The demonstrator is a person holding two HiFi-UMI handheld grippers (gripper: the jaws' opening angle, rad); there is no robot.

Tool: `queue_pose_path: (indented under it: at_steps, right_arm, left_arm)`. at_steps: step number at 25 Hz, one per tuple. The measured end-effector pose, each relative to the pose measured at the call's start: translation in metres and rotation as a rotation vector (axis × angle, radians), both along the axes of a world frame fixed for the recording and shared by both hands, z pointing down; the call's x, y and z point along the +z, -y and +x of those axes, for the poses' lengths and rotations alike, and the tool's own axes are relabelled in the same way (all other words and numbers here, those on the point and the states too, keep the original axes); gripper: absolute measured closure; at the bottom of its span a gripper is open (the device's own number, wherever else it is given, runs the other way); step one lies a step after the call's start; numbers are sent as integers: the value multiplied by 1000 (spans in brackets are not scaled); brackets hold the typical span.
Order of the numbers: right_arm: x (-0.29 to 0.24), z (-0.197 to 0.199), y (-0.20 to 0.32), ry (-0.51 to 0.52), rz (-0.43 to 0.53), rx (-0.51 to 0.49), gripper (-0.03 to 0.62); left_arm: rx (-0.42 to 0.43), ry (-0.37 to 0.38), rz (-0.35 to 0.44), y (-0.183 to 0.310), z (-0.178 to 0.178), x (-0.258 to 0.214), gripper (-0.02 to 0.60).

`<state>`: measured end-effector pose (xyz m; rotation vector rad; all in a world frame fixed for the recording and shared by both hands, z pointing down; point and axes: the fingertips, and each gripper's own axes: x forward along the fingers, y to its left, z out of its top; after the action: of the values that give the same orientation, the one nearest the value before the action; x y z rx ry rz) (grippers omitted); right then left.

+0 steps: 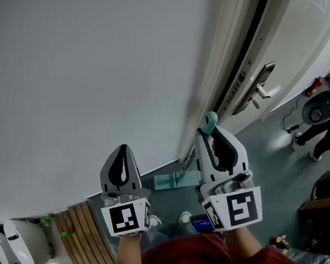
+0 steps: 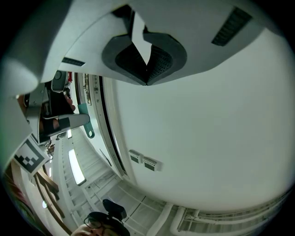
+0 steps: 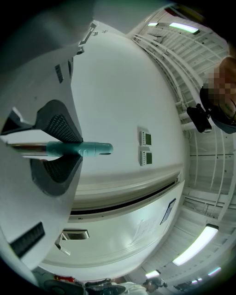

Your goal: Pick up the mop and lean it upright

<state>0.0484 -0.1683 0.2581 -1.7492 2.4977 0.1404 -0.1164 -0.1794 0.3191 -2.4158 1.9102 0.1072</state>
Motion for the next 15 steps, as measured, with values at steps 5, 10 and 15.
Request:
queue_pose_path:
  at_steps: [5, 10, 15]
  right_arm:
    - [3, 1, 1, 1, -7, 2, 491]
    - [2, 4, 2, 3, -4, 6, 491]
    - [3, 5, 2, 3, -3, 5, 491]
  left_arm:
    - [5, 18, 9, -1, 4, -3, 569]
    - [-7, 39, -9, 1, 8, -2, 569]
    - [-17, 34, 13, 0, 7, -9, 569]
